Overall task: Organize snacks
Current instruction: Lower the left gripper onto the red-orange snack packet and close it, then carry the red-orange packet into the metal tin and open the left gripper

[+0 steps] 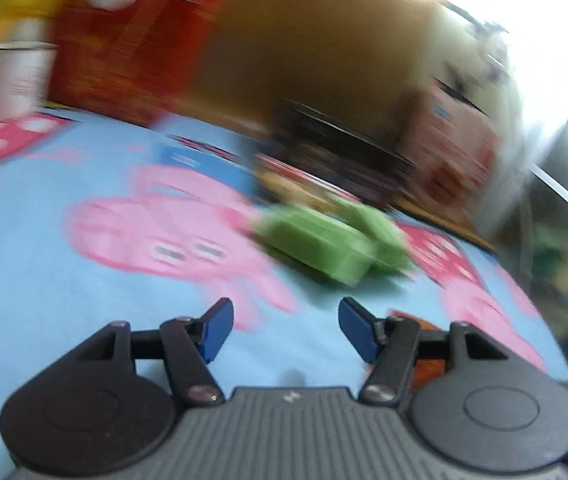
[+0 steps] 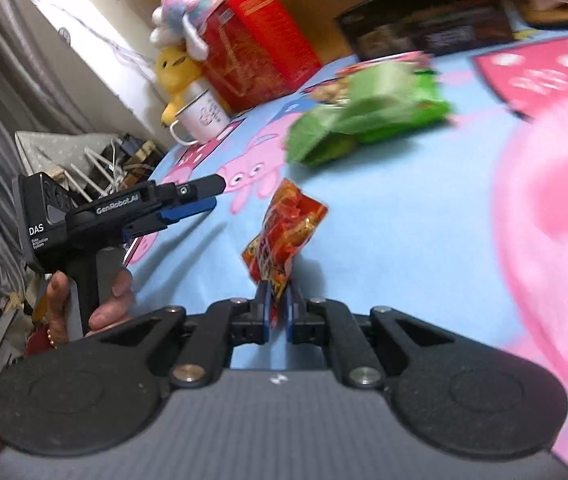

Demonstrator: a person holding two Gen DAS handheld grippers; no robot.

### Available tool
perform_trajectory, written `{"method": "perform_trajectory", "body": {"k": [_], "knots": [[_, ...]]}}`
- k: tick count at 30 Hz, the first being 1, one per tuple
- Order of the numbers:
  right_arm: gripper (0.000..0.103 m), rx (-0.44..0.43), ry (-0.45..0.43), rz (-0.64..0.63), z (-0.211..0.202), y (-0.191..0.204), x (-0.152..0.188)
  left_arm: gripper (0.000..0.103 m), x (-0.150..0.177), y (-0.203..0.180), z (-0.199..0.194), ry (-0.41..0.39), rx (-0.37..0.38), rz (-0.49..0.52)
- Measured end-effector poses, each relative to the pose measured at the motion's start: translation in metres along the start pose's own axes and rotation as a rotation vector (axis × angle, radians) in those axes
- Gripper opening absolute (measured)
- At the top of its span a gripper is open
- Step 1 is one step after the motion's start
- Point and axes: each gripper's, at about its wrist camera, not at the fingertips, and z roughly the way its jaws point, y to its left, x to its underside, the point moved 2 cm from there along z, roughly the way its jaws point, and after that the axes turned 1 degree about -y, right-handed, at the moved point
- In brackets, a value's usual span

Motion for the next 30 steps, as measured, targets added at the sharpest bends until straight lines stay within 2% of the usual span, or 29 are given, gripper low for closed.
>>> {"method": "perform_trajectory", "body": {"k": [4,6,8,11,12,14,15,16,18,24,28,30], "knots": [[0.010,0.053,-0.041,-0.001,-0.033,-0.012,0.011,0.059,0.009,-0.050,0.025,0.110,0.166,0.062],[0.010,0.075,-0.059,-0.020,-0.043,-0.015,0.017,0.062,0.013,-0.069,0.039,0.174,0.234,0.063],[0.010,0.086,-0.070,-0.034,-0.051,-0.018,0.023,0.066,0.016,-0.087,0.049,0.207,0.277,0.083],[0.010,0.120,-0.095,-0.069,-0.060,-0.021,0.027,0.066,0.020,-0.112,0.062,0.264,0.344,0.145],[0.010,0.133,-0.107,-0.083,-0.063,-0.022,0.029,0.070,0.022,-0.117,0.065,0.275,0.357,0.159],[0.011,0.152,-0.125,-0.112,-0.066,-0.024,0.030,0.063,0.026,-0.129,0.066,0.265,0.333,0.206],[0.011,0.157,-0.133,-0.123,-0.067,-0.025,0.031,0.056,0.028,-0.131,0.065,0.266,0.331,0.218],[0.012,0.158,-0.141,-0.126,-0.069,-0.028,0.031,0.047,0.028,-0.132,0.065,0.281,0.360,0.197],[0.012,0.138,-0.147,-0.105,-0.071,-0.035,0.031,0.036,0.030,-0.128,0.062,0.295,0.394,0.141],[0.013,0.127,-0.108,-0.169,-0.062,-0.028,0.023,0.035,0.033,-0.113,0.049,0.260,0.331,0.060],[0.013,0.078,-0.061,-0.177,-0.051,-0.023,0.017,0.034,0.036,-0.091,0.038,0.265,0.305,-0.019],[0.013,0.041,-0.023,-0.176,-0.046,-0.019,0.016,0.032,0.039,-0.087,0.030,0.266,0.304,-0.019]]}}
